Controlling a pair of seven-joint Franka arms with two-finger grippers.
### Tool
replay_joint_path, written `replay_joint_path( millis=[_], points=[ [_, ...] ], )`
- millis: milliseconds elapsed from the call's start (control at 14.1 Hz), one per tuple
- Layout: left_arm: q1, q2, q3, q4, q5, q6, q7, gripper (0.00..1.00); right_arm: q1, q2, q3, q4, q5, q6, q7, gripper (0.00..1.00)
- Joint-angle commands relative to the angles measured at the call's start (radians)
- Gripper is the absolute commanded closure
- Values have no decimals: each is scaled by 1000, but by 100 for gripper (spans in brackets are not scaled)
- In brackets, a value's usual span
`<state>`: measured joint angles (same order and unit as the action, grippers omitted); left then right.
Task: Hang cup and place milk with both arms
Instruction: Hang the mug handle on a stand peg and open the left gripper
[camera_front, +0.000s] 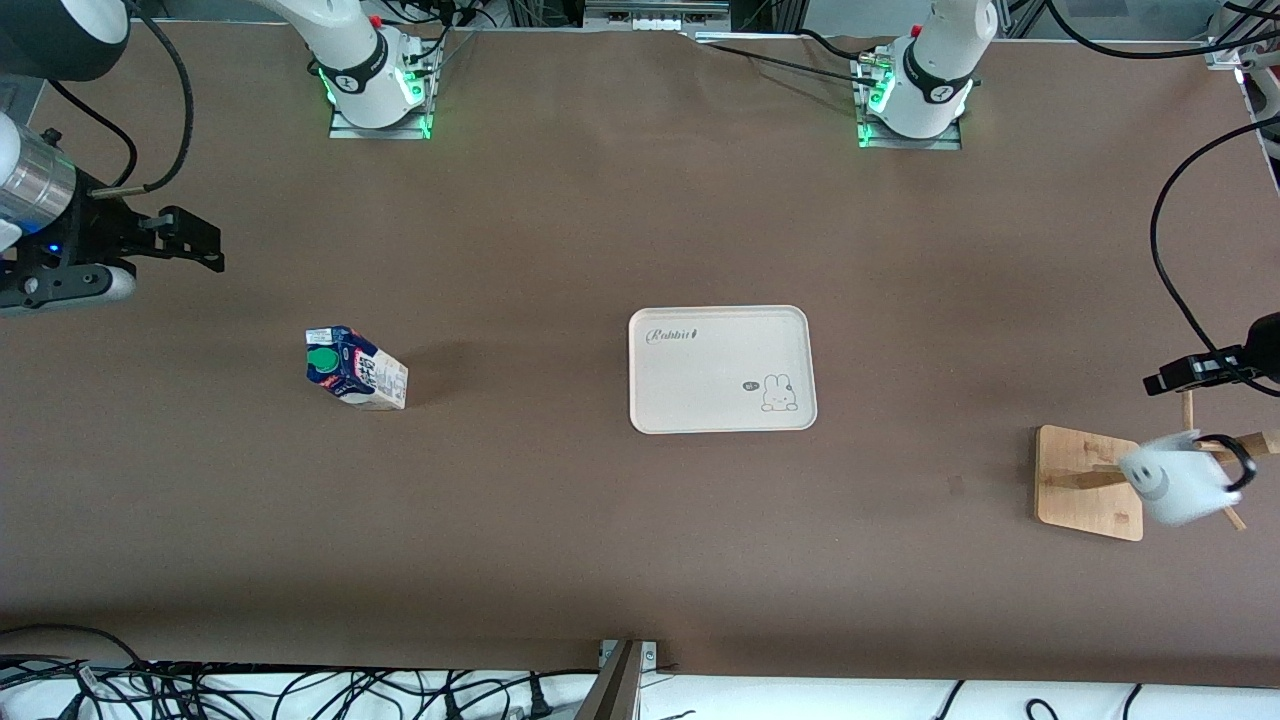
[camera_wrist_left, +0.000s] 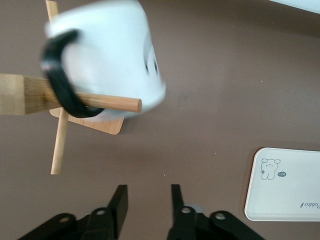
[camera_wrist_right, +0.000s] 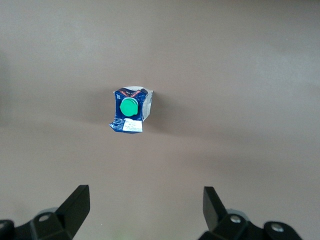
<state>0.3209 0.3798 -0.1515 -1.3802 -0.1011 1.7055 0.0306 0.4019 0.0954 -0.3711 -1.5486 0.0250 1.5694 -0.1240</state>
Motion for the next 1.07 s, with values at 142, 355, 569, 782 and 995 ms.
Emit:
replay_joint_path(
  millis=[142, 355, 569, 782, 995],
  points=[
    [-40, -22, -19, 29, 11, -112, -6, 0, -251, -57, 262, -65, -26, 49, -45, 0],
    [-149, -76, -23, 7, 176, -122, -8, 0, -267, -54, 270, -65, -27, 61, -45, 0],
    [-198, -99, -52, -2, 256, -124, -11, 0, -278, -43, 273, -56, -31, 66, -46, 0],
    [-200, -124, -54, -22, 251, -113, 3, 0, -340, -42, 369, -47, -83, 77, -49, 0],
    [-310, -313, 76, -280, 194, 20, 2, 0, -341, -40, 370, -42, -73, 78, -46, 0]
  ],
)
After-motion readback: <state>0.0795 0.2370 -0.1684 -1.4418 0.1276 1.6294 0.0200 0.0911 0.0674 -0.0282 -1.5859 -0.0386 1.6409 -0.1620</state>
